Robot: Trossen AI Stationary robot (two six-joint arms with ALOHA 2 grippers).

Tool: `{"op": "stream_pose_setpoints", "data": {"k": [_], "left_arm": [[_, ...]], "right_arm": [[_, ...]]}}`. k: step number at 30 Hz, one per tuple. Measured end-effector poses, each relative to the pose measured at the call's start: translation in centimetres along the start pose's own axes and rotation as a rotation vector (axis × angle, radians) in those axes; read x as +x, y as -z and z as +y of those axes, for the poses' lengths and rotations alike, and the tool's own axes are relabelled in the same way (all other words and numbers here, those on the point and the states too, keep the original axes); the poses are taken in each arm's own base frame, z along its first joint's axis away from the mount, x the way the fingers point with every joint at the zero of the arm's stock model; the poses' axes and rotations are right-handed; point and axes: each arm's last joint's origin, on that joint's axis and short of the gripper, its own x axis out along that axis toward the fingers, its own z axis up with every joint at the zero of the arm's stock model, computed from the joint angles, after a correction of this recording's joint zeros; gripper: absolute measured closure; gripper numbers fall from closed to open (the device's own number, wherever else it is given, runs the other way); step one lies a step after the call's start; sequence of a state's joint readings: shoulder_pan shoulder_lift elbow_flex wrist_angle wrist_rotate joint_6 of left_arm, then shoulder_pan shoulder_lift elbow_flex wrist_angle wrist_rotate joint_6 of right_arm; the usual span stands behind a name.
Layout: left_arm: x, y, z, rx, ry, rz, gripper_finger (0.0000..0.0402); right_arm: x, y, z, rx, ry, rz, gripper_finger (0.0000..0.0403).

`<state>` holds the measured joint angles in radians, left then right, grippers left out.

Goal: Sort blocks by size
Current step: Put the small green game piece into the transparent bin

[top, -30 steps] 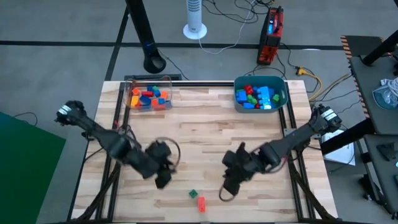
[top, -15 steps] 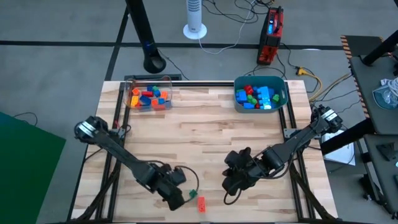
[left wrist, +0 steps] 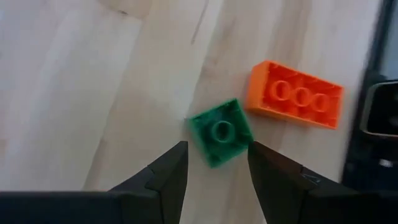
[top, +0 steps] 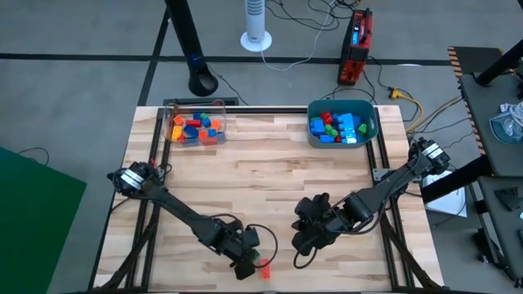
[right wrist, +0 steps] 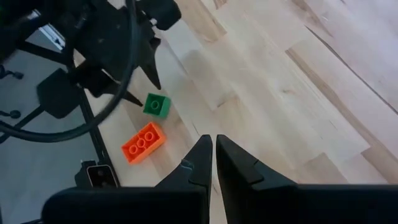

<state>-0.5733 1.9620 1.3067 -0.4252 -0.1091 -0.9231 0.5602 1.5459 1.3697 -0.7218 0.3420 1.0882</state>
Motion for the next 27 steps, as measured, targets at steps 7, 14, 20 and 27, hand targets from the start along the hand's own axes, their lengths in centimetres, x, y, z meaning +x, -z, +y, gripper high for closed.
{"op": "stream_pose_setpoints", "data": {"k": [7, 14, 20, 27], "left_arm": [[1.3, 0.1, 0.6, -0.058, -0.041, 0.021, 0.0249], [-0.2, -1.0, 1.9, -0.058, -0.105, 0.034, 0.0249], [-3.3, -3.4, 1.9, 0.103, -0.062, -0.066, 0.0249], [-6.9, -7.1, 4.3, 0.1, -0.086, -0.186, 0.0249]], "right_arm": [[0.0, 0.0, 0.0, -0.008, 0.002, 0.001, 0.039], [0.0, 0.0, 0.0, -0.017, 0.004, 0.001, 0.039], [-0.7, 0.1, -0.7, 0.006, 0.044, 0.023, 0.039], [-1.5, -1.0, -3.9, 0.066, 0.198, 0.06, 0.039]]}}
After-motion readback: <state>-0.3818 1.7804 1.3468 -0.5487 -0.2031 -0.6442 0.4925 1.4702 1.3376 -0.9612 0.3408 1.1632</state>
